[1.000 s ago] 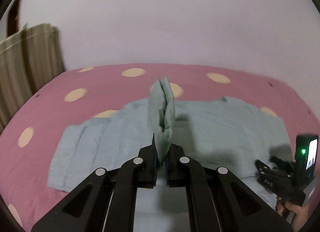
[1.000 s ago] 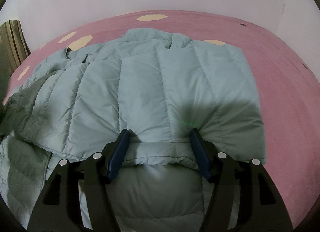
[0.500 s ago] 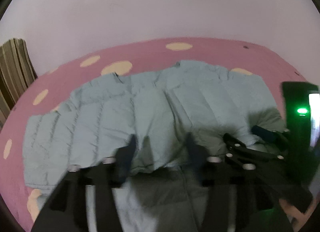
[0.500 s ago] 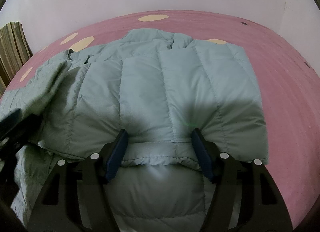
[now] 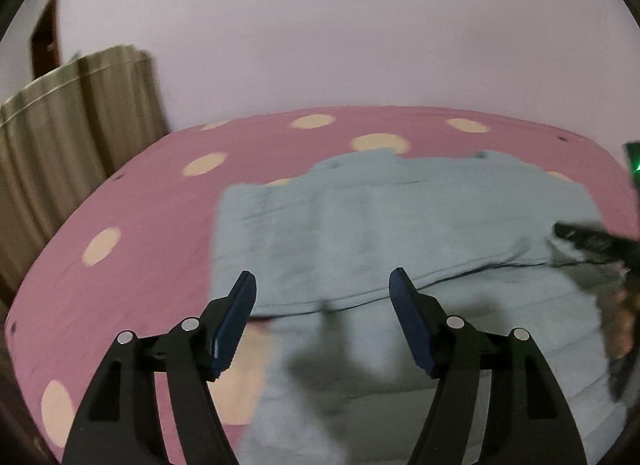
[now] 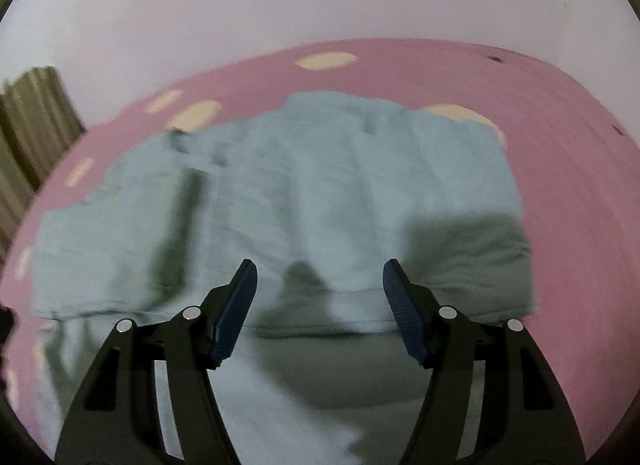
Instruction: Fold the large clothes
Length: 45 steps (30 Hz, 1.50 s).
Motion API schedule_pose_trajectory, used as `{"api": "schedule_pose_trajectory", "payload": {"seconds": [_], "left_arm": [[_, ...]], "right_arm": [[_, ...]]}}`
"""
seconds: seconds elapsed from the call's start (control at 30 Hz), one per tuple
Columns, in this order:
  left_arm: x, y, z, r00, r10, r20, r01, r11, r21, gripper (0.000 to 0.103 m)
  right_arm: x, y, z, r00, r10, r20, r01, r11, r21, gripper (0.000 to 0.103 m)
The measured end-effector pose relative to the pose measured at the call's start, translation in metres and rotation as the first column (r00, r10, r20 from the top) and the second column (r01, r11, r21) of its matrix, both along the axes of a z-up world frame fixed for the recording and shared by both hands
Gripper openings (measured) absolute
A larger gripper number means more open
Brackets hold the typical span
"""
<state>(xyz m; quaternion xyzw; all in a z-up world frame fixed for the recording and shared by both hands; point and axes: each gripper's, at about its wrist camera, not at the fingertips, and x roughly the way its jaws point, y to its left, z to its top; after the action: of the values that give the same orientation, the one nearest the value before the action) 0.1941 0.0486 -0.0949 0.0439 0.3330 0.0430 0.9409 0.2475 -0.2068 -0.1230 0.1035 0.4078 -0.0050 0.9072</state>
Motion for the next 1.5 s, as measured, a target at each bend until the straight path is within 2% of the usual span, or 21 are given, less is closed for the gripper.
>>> {"api": "schedule_pose_trajectory", "payload": {"seconds": [0.1,0.27,0.3,0.33,0.37,0.4,0.43,0.53,0.67,0.83,1.07,1.27,1.33,1.43,1.5], "left_arm": [[-0.002,0.03,-0.004,0.998,0.062,-0.008,-0.062,0.998,-0.008,0.068],[-0.008,0.059,-0.008,0.993,0.118,-0.008,-0.118,0.993,-0.03,0.068],[-0.008,0.063,-0.01,0.992,0.122,-0.012,-0.123,0.992,-0.031,0.068],[-0.01,0.064,-0.012,0.992,0.123,-0.015,-0.123,0.992,-0.032,0.068],[-0.011,0.066,-0.013,0.992,0.123,-0.019,-0.124,0.992,-0.034,0.068],[-0.01,0.068,-0.015,0.992,0.124,-0.025,-0.125,0.991,-0.036,0.068],[-0.01,0.069,-0.016,0.992,0.124,-0.027,-0.125,0.991,-0.039,0.068],[-0.006,0.071,-0.014,0.992,0.124,-0.02,-0.125,0.991,-0.042,0.068],[0.0,0.071,-0.009,0.993,0.118,-0.004,-0.118,0.992,-0.044,0.068],[0.019,0.062,-0.008,0.996,0.094,-0.014,-0.094,0.994,-0.047,0.068],[0.043,0.041,-0.015,0.997,0.064,-0.049,-0.067,0.996,-0.052,0.068],[0.059,0.026,-0.025,0.995,0.05,-0.081,-0.053,0.998,-0.031,0.068],[0.065,0.022,-0.027,0.995,0.045,-0.092,-0.047,0.999,-0.024,0.068],[0.07,0.017,-0.025,0.995,0.033,-0.089,-0.034,0.999,-0.017,0.068],[0.075,0.013,-0.019,0.997,0.026,-0.075,-0.026,1.0,-0.008,0.068]], "right_arm": [[0.007,0.026,0.006,0.998,0.061,-0.001,-0.061,0.997,0.037,0.066],[0.029,0.06,-0.009,0.992,0.115,-0.05,-0.11,0.989,0.1,0.064],[0.033,0.066,-0.015,0.989,0.127,-0.071,-0.118,0.985,0.124,0.057],[0.036,0.07,-0.018,0.987,0.136,-0.086,-0.124,0.983,0.136,0.038],[0.039,0.077,-0.024,0.982,0.151,-0.112,-0.136,0.982,0.132,0.028],[0.042,0.081,-0.024,0.979,0.163,-0.12,-0.148,0.981,0.123,0.013],[0.042,0.084,-0.022,0.978,0.172,-0.116,-0.159,0.981,0.113,0.006],[0.036,0.08,-0.003,0.987,0.148,-0.057,-0.143,0.987,0.072,0.005],[0.023,0.052,0.023,0.996,0.084,0.024,-0.084,0.996,0.017,0.004],[0.016,-0.001,0.032,0.999,0.0,0.045,0.002,0.999,-0.037,0.004],[0.012,-0.071,0.005,0.993,-0.113,-0.023,0.113,0.993,-0.038,0.004],[0.015,-0.096,-0.031,0.986,-0.132,-0.099,0.13,0.991,-0.025,0.005],[0.015,-0.094,-0.033,0.988,-0.119,-0.101,0.116,0.993,-0.038,0.005],[0.013,-0.094,-0.024,0.989,-0.108,-0.099,0.105,0.994,-0.036,0.015],[0.007,-0.097,-0.009,0.99,-0.127,-0.062,0.125,0.992,-0.036,0.029]]}}
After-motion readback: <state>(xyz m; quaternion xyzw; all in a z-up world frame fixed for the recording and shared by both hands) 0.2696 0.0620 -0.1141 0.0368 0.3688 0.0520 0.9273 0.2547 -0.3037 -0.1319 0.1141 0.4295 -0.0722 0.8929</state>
